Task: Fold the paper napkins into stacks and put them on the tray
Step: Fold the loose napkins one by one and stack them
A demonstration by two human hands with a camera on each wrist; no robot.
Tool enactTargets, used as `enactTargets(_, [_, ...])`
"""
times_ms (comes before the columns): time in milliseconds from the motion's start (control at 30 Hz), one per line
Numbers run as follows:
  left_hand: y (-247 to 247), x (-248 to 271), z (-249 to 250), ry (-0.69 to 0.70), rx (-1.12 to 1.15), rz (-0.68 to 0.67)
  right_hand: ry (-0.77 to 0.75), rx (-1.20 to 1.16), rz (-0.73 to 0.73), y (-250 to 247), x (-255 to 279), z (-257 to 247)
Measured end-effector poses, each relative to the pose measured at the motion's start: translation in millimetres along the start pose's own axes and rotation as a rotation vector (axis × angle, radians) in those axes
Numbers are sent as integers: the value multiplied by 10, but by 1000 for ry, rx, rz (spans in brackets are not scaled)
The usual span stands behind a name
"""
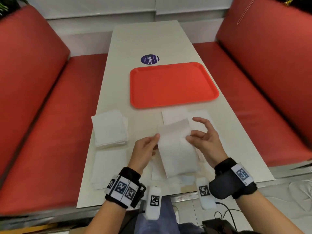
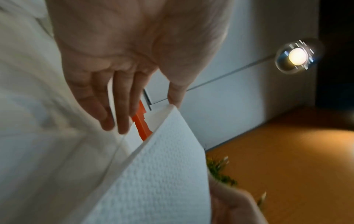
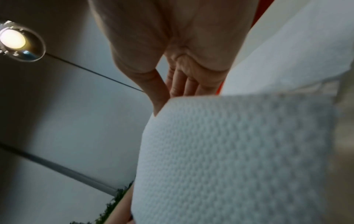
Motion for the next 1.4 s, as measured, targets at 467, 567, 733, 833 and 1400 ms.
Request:
enactTargets(467, [-225, 163, 255, 192, 262, 161, 305, 178, -122, 299, 13, 114])
enactTargets(567, [-297, 174, 265, 181, 258, 161, 292, 240, -202, 401, 35, 83])
enactTargets(733, [-348, 242, 363, 223, 166, 36, 162, 172, -205, 561, 9, -41])
enactTargets(833, [-428, 276, 442, 283, 170, 14, 121, 92, -232, 653, -5, -84])
enactTargets(1400, [-710, 509, 592, 473, 77, 86, 16, 33, -309, 941, -72, -207])
Point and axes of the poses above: each hand's wrist, its own x-axis away from the middle knuckle, its own y-axis out of the palm, z = x × y, the point moved 6 cm from there along -x, towards the middle knuckle, and after that the axes turned 1 degree about -z, right-handed, at the moved point
